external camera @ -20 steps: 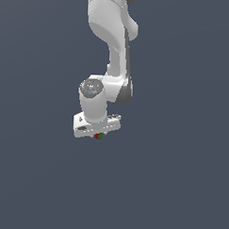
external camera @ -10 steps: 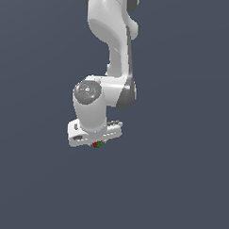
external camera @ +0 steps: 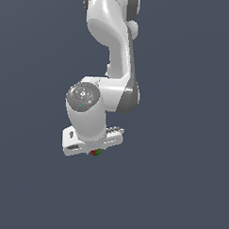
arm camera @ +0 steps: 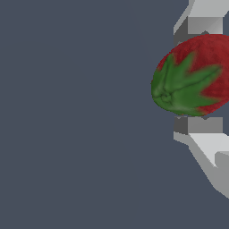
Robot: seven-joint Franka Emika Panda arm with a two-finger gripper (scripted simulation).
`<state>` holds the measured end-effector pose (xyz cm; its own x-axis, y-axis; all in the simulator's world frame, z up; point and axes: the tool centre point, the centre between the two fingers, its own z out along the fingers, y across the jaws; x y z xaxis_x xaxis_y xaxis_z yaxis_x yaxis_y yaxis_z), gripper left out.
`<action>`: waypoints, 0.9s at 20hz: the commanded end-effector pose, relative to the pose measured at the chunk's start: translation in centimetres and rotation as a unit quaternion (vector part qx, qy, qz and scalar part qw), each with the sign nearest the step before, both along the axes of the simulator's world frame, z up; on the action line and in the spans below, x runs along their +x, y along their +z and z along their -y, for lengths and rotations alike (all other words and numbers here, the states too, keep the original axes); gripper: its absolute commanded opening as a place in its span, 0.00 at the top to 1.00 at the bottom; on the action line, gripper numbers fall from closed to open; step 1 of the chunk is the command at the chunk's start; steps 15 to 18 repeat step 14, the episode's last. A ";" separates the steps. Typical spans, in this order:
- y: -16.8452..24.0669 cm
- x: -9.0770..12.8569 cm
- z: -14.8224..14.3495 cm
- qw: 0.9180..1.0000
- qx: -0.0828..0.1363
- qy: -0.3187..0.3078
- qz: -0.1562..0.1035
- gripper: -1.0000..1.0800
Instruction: Pick up the object and move it to a goal position.
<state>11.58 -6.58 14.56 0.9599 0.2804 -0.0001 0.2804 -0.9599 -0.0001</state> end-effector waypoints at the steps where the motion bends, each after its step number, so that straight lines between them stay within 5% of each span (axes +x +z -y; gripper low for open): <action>1: 0.5 0.8 0.0 1.000 0.000 0.000 0.000 1.00; 18: 1.2 2.3 -0.1 1.000 0.000 0.000 0.000 1.00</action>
